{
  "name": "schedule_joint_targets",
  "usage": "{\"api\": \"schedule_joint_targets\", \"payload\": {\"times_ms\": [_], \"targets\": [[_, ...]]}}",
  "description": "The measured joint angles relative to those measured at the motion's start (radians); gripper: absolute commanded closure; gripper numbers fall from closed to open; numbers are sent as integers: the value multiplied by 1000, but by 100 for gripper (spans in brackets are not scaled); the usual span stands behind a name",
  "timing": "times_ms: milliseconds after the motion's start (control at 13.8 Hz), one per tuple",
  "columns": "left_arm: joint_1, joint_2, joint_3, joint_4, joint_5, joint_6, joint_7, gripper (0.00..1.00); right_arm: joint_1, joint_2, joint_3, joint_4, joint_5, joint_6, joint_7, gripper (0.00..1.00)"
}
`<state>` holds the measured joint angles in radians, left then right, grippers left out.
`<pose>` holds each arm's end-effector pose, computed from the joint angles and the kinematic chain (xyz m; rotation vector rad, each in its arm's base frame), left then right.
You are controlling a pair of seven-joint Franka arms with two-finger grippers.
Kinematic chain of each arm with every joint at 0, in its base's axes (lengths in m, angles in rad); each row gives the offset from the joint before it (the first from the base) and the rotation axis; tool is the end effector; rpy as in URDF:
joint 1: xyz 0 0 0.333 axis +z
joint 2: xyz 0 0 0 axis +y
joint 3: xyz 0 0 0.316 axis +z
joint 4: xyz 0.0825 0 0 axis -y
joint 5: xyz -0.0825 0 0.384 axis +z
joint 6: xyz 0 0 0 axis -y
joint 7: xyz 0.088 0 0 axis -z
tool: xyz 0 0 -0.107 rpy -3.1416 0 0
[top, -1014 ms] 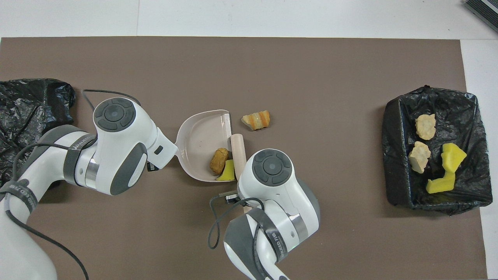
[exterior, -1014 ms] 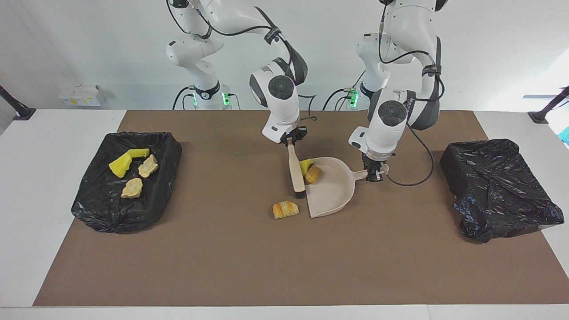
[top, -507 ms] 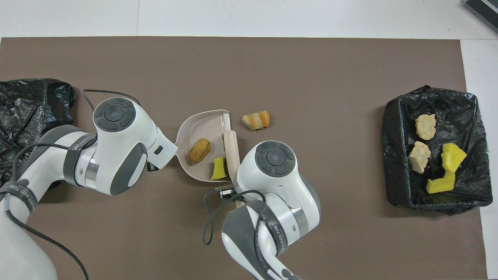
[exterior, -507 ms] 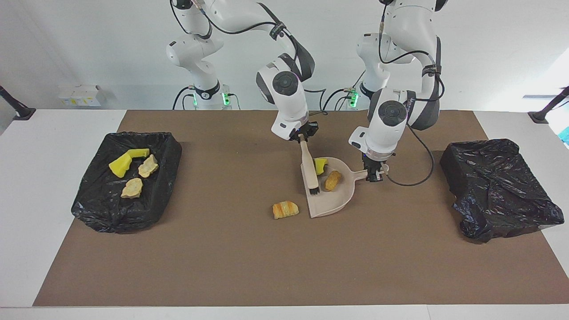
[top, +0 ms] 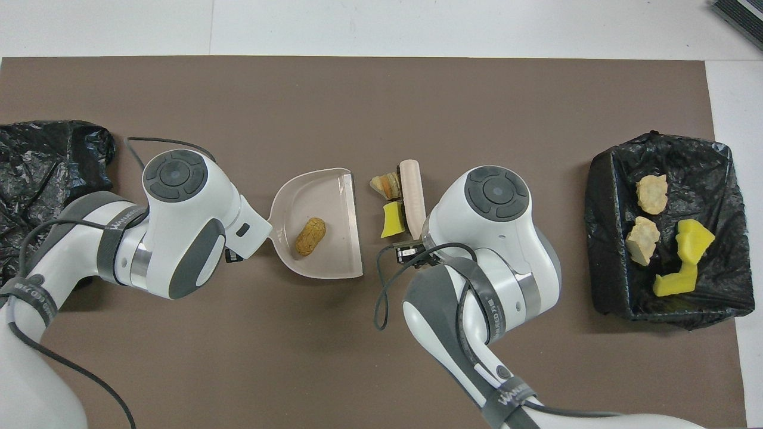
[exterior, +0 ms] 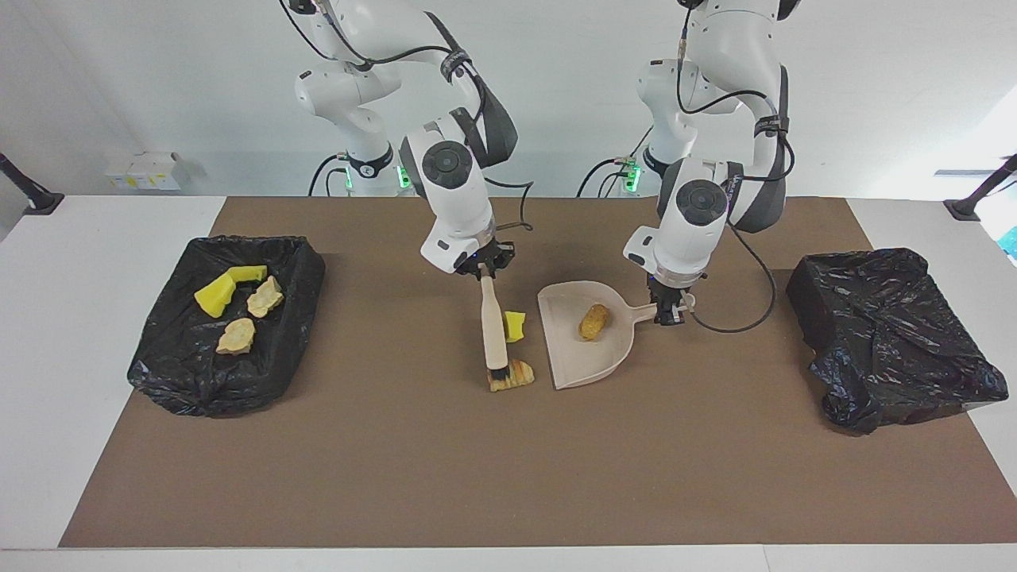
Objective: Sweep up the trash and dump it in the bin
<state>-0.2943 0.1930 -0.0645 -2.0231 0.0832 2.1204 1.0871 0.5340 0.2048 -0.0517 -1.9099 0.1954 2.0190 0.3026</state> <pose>0.5404 -0.1977 0.3476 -2.2898 2.1164 0.1699 0.5207 0.2867 0.3836 -3.0176 -0.1314 0.2259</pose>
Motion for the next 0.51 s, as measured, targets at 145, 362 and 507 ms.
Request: {"api": "schedule_joint_targets", "payload": {"times_ms": [145, 362, 507], "targets": [[0, 0, 0, 0, 0, 0, 0, 100, -34, 6, 0, 3, -20, 38, -24, 100], [0, 0, 0, 0, 0, 0, 0, 100, -67, 46, 0, 4, -21, 91, -59, 100], [0, 0, 0, 0, 0, 0, 0, 100, -63, 72, 6, 14, -21, 102, -60, 100]]}}
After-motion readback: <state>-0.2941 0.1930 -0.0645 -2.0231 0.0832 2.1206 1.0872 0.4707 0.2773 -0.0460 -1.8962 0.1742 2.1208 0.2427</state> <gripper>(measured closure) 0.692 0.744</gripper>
